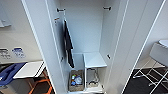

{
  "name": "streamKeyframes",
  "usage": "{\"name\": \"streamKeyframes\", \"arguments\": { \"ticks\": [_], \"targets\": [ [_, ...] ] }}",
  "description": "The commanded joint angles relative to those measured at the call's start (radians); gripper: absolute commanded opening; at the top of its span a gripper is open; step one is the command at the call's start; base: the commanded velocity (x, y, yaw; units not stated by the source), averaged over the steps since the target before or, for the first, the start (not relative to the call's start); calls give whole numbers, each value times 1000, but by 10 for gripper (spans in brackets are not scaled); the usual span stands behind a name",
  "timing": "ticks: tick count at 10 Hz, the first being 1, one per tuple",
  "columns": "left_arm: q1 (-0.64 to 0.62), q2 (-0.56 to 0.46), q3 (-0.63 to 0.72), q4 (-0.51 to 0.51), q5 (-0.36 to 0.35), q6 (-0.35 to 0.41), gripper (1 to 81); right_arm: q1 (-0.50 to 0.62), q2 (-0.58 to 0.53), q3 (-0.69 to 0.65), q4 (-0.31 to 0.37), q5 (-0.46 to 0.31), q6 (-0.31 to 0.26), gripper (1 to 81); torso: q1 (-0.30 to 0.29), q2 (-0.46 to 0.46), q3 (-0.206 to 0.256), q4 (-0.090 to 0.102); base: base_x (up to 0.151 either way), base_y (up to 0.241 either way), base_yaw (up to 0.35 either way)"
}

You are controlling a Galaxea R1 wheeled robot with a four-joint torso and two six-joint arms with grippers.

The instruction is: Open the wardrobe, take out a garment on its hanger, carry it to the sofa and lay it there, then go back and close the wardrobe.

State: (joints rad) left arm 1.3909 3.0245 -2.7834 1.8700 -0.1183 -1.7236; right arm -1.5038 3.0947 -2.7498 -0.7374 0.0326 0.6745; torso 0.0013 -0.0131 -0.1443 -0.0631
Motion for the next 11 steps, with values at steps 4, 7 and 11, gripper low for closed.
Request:
{"name": "streamKeyframes", "arguments": {
  "ticks": [4, 7, 11],
  "targets": [
    [-31, -4, 1, 3, 42, 4, 811, 41, 5, 7, 1, -43, -1, 811, 0, 0, 0, 0, 39, 0, 0],
    [-29, -2, 1, 3, 42, 6, 811, 39, 5, 3, 1, -43, -1, 811, -1, -1, 0, 0, 100, 0, 0],
    [-26, -2, 1, 3, 42, 5, 811, 36, 3, 1, 1, -42, -1, 811, -1, -1, 0, 0, 115, 0, 0]
  ]
}}
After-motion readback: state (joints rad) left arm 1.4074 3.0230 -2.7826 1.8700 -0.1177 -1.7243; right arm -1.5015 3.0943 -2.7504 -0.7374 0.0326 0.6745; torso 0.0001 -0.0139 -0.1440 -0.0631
